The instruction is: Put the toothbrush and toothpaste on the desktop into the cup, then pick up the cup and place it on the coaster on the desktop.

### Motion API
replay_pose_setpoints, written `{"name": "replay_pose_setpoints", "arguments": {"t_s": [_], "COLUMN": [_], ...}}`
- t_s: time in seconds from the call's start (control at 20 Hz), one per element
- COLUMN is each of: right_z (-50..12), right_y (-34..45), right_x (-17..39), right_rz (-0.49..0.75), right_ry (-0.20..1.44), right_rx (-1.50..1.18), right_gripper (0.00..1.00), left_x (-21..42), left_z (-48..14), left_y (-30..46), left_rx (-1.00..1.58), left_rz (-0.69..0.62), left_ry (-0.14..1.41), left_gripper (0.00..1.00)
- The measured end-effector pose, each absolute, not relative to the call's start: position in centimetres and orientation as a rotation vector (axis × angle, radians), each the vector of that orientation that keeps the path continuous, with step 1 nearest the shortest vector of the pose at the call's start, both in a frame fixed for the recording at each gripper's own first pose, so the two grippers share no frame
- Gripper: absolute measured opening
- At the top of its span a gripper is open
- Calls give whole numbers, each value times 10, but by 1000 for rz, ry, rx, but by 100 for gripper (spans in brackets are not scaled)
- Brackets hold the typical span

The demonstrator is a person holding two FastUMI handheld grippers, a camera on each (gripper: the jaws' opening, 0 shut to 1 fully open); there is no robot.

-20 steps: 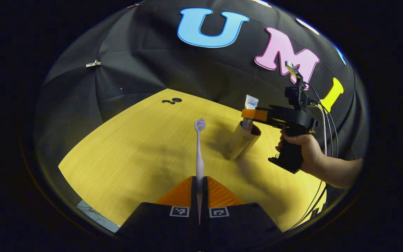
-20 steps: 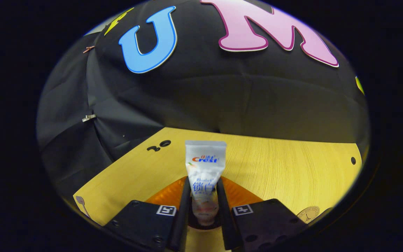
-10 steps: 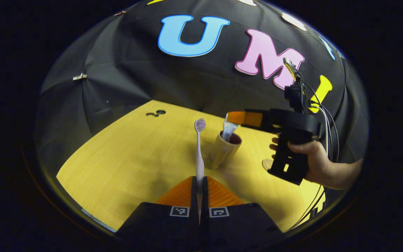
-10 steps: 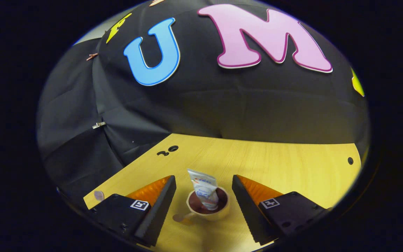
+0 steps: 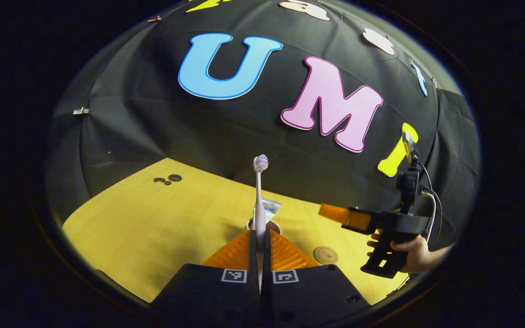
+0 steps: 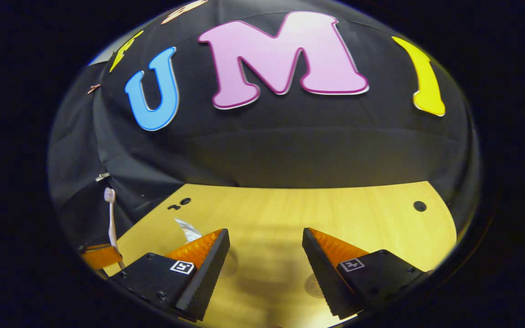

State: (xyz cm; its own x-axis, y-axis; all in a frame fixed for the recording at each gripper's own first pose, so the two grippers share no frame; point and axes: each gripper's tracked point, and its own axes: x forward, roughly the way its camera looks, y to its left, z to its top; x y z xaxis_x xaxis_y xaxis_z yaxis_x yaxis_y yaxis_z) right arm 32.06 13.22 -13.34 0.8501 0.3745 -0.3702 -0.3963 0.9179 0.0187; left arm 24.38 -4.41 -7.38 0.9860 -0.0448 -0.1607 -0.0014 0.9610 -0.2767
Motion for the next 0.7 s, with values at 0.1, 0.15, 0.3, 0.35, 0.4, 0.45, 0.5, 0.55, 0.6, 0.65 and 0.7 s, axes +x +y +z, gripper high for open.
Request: {"name": "replay_pose_setpoints", "arguments": {"t_s": [0.1,0.15,0.3,0.35,0.4,0.45,0.5,0.55,0.6,0.65,0.7], "right_z": [-133,-133,-136,-141,-146,-149,-153,-154,-156,-158,-161], "right_y": [98,82,37,23,10,-1,-10,-20,-30,-39,-47], "right_x": [328,328,330,328,327,325,323,321,318,314,311], "right_rz": [350,326,259,237,218,202,187,173,157,145,134], "right_ry": [377,378,380,390,403,413,420,422,426,431,437], "right_rx": [-62,-58,-63,-72,-76,-75,-73,-75,-82,-90,-95], "right_gripper": [98,99,98,98,99,99,99,99,98,98,98], "left_x": [263,273,300,309,317,326,335,342,349,354,359], "left_z": [-69,-69,-56,-53,-49,-48,-49,-50,-53,-55,-59], "left_y": [-43,-44,-44,-45,-47,-50,-54,-56,-57,-59,-61], "left_rx": [-275,-272,-244,-228,-216,-214,-217,-217,-211,-204,-194], "left_rz": [-22,-22,-19,-22,-29,-40,-51,-54,-52,-59,-59], "left_ry": [138,126,60,35,10,-8,-23,-39,-57,-75,-89], "left_gripper": [6,6,6,7,7,11,7,7,8,8,8]}}
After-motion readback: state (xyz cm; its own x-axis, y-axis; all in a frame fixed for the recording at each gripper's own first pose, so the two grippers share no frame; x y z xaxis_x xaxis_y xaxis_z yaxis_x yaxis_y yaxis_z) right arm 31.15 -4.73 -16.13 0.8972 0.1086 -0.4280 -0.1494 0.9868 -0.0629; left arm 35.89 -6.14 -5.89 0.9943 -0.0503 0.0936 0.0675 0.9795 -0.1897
